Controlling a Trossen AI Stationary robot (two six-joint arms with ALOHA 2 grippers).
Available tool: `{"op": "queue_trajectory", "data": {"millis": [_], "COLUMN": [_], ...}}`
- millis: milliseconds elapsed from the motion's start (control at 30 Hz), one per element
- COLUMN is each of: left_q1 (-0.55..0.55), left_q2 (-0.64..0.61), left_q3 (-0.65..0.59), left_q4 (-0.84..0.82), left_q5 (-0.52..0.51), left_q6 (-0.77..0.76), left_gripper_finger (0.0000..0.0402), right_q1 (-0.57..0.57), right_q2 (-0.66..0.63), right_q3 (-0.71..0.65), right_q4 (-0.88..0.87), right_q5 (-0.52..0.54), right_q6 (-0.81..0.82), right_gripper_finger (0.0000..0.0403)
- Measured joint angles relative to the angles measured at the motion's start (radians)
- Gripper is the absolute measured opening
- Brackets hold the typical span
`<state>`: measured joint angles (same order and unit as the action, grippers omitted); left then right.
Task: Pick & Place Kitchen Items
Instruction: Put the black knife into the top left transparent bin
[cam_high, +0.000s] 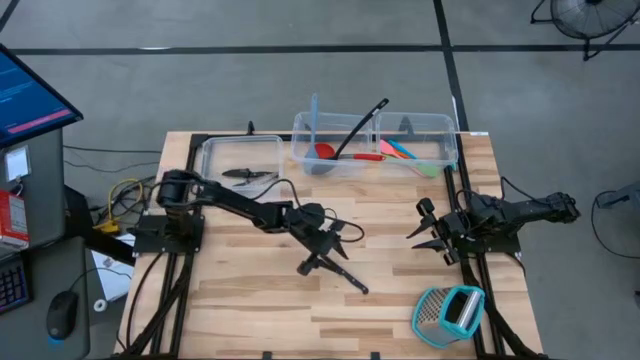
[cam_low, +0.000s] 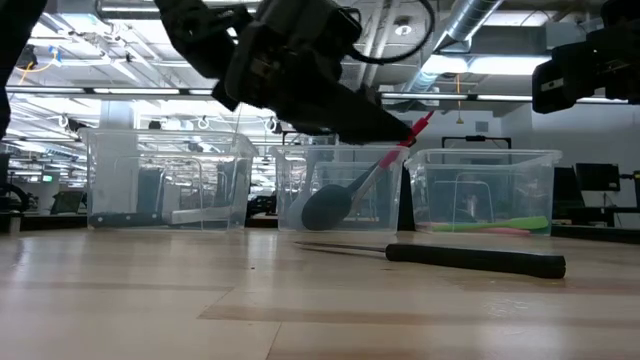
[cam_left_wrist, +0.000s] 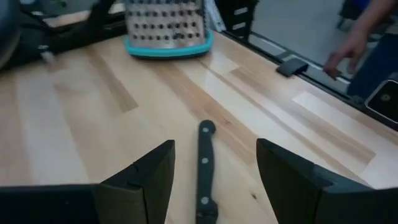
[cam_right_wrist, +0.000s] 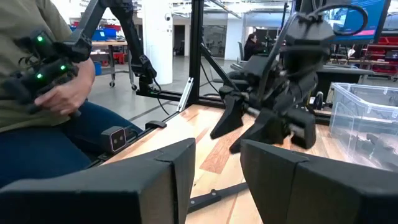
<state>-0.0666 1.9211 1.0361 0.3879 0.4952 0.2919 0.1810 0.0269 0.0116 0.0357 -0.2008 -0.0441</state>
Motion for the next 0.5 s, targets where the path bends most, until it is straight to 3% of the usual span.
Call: {"op": "queue_trajectory", "data": {"millis": [267,500], "left_q1": [0.01,0.006], "left_q2": [0.13,0.216], "left_q3": [0.091,0.116], "left_q4": [-0.002,0.001], "left_q5": [0.102,0.104], "left_q6": [0.019,0.018], "left_gripper_finger": [0.0205,0.0205], "right_q1": [0.0,0.0], "right_q2": [0.0,0.0], "right_q3": [0.0,0.0], "right_q4": [0.0,0.0], "right_q5": [0.0,0.0], "right_q6": [0.0,0.0], "right_gripper_finger": [0.0124,0.0124]}}
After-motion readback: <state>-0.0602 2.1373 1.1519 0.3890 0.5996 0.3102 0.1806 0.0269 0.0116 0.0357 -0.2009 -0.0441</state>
